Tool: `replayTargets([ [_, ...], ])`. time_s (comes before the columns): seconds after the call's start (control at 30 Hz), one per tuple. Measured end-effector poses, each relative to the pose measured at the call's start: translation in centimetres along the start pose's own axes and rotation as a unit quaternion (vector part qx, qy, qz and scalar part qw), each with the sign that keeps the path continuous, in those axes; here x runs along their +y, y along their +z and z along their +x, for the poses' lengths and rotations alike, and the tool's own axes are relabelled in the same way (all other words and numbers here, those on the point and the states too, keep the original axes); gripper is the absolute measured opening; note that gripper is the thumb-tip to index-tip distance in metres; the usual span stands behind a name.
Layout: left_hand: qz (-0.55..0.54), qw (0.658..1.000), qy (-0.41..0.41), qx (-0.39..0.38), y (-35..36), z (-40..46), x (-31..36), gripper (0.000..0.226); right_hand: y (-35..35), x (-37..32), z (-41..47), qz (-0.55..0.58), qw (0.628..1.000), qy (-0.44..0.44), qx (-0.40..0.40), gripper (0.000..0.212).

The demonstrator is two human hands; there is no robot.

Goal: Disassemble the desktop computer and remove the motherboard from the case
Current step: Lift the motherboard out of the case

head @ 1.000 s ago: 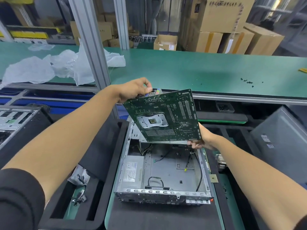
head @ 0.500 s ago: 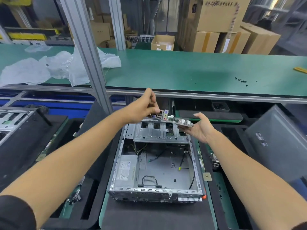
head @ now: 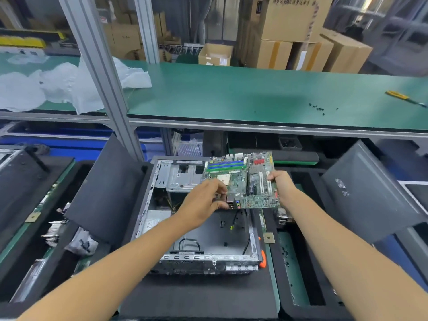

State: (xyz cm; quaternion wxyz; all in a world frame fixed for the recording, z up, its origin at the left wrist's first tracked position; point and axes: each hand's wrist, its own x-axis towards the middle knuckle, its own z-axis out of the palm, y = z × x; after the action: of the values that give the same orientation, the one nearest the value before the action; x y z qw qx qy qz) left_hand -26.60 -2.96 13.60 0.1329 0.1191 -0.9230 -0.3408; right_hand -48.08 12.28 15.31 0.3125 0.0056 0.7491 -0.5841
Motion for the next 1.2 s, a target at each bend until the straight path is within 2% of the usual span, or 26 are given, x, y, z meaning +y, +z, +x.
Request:
replayTargets([
  [0.07, -0.026, 0.999, 0.01, -0.016, 0.8, 0.0, -0.8, 0.03, -0.8, 0.1, -0.4, -0.012, 1.0, -0.013, 0.011, 0.044],
  [0.13, -0.073, 0.997, -0.014, 0.025, 1.7, 0.2, -1.2, 0.026, -1.6, 0.4, -0.6, -0.015, 1.0, -0.019, 0.019, 0.042],
  [0.23, -0.121, 0.984, -0.077, 0.105, 2.7, 1.3, -1.8, 0.026, -3.2, 0.6, -1.1, -0.006, 0.999, -0.033, 0.023, 0.014],
  [0.3, -0.127, 0.984, -0.099, 0.081, 3.1, 2.4, -1.7, 0.026, -4.4, 0.8, -1.4, 0.003, 0.998, -0.059, 0.0, 0.017],
  [0.4, -0.146, 0.979, -0.134, 0.05, 4.1, 4.2, -0.6, 0.031, -6.4, 1.2, -2.0, 0.02, 0.996, -0.083, -0.036, 0.068],
  [0.47, -0.149, 0.976, -0.15, 0.046, 5.0, 5.5, 0.4, 0.038, -7.7, 1.1, -1.8, 0.033, 0.994, -0.09, -0.044, 0.08],
  [0.6, -0.19, 0.967, -0.169, 0.017, 7.3, 8.1, 2.5, 0.052, -11.0, 0.5, -0.9, 0.049, 0.993, -0.088, -0.054, 0.078],
  [0.73, -0.192, 0.968, -0.162, -0.002, 10.4, 11.0, 5.6, 0.061, -15.5, -1.4, 0.9, 0.039, 0.994, -0.083, -0.062, 0.053],
  [0.87, -0.21, 0.964, -0.161, -0.015, 14.5, 14.3, 9.0, 0.062, -21.6, -3.0, 3.6, -0.033, 0.994, -0.1, -0.039, 0.049],
  [1.07, -0.21, 0.957, -0.193, -0.061, 21.3, 19.5, 11.7, 0.058, -28.3, -5.7, 8.5, -0.126, 0.988, -0.087, -0.011, 0.062],
  [1.2, -0.217, 0.942, -0.223, -0.128, 25.5, 22.1, 12.6, 0.05, -31.0, -5.5, 10.8, -0.157, 0.984, -0.088, 0.007, 0.087],
])
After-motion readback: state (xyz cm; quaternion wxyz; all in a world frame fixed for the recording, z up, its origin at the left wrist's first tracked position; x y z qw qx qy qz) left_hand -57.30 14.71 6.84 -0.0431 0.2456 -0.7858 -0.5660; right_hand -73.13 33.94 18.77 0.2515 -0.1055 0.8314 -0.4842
